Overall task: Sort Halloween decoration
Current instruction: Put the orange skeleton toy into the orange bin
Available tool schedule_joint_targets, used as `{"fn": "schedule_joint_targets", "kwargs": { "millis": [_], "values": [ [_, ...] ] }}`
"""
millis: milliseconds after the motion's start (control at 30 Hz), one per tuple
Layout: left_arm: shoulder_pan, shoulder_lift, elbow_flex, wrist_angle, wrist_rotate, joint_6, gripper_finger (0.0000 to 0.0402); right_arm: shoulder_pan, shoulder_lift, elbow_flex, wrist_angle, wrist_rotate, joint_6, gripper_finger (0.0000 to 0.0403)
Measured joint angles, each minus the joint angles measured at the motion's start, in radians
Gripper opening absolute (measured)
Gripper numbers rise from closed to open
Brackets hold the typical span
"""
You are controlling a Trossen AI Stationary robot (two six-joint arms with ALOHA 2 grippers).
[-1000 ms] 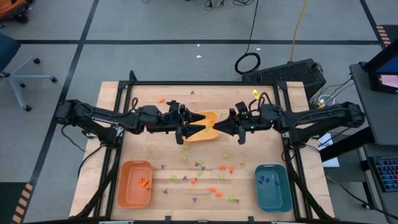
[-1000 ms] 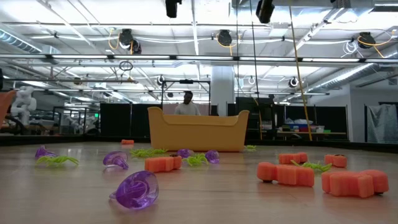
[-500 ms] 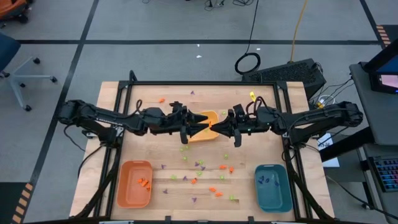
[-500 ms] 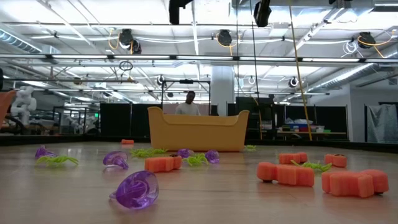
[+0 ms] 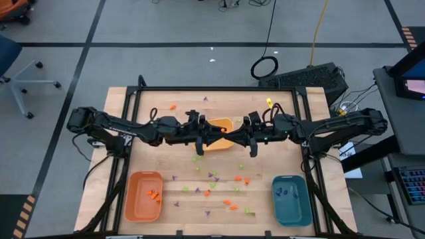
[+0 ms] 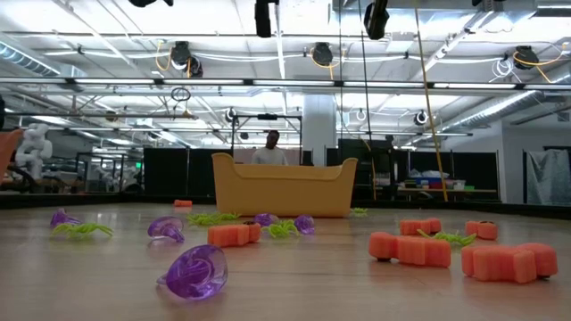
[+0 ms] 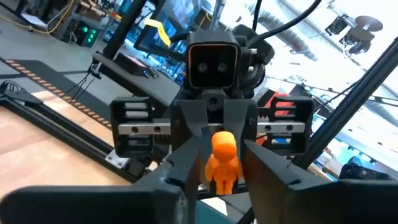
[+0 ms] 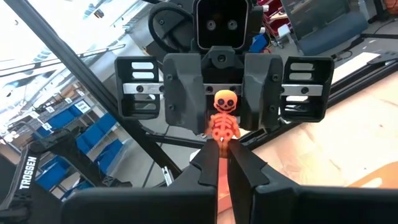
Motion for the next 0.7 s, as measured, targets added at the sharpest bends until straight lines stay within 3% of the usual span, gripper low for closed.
{"fn": "schedule_joint_targets", "kwargs": {
  "millis": [233, 367, 700],
  "values": [
    [0.000, 0.000, 0.000, -0.008, 0.019, 0.000, 0.0034, 0.000, 0.000, 0.000, -0.003, 0.000, 0.003, 0.0000],
    [0.000, 0.000, 0.000, -0.010, 0.022, -0.001, 0.0016, 0.000, -0.001, 0.000, -0.010, -0.001, 0.022, 0.0010],
    [-0.001, -0.019, 0.000, -0.036, 0.073, -0.042, 0.0020, 0.000, 0.000, 0.000, -0.165, -0.055, 0.079, 0.0173]
  ]
}}
